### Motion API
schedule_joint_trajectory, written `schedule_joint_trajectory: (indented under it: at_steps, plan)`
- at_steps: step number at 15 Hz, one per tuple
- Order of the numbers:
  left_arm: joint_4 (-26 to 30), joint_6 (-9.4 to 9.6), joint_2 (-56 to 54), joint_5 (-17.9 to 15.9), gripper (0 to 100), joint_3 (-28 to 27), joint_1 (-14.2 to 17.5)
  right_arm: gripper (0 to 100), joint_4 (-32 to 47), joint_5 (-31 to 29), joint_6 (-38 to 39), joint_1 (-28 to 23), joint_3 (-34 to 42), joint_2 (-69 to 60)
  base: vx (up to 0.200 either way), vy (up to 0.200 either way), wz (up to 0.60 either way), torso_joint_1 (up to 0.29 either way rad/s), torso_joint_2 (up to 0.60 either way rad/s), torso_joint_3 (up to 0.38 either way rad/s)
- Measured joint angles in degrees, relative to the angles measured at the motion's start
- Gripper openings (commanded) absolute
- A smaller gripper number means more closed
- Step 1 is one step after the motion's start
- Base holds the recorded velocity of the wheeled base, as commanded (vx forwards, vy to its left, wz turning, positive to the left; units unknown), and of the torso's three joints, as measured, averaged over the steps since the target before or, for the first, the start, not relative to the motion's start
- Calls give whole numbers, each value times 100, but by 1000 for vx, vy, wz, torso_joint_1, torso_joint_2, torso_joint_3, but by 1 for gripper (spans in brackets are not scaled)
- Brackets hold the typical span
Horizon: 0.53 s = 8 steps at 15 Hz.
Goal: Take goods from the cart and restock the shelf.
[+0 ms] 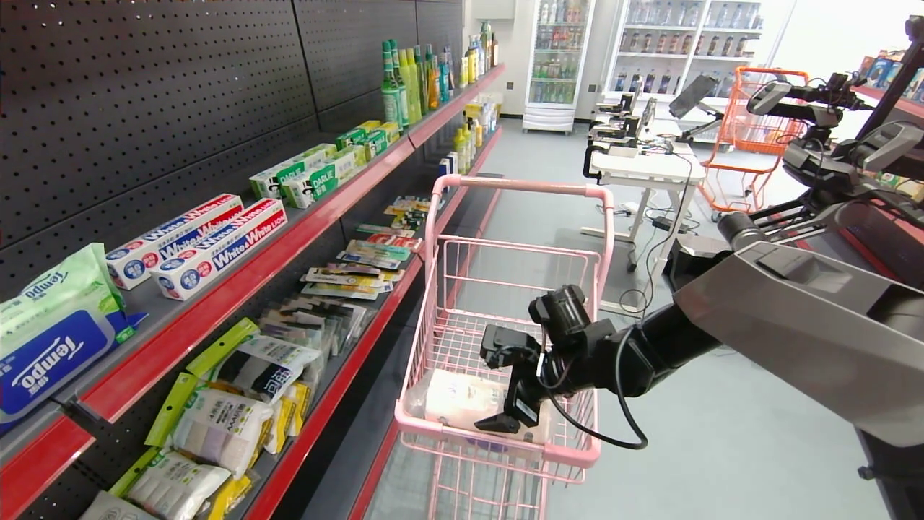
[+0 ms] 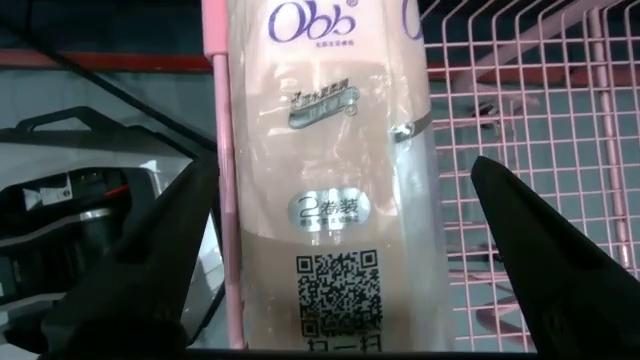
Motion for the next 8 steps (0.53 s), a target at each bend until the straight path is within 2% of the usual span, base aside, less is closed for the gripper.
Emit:
schedule_joint_trajectory:
  at_steps: [8]
  plan:
    - [0,-2,0,0,100,0,-2,100,-11,24,-20,-28,52,124,0,0,0,0,0,0]
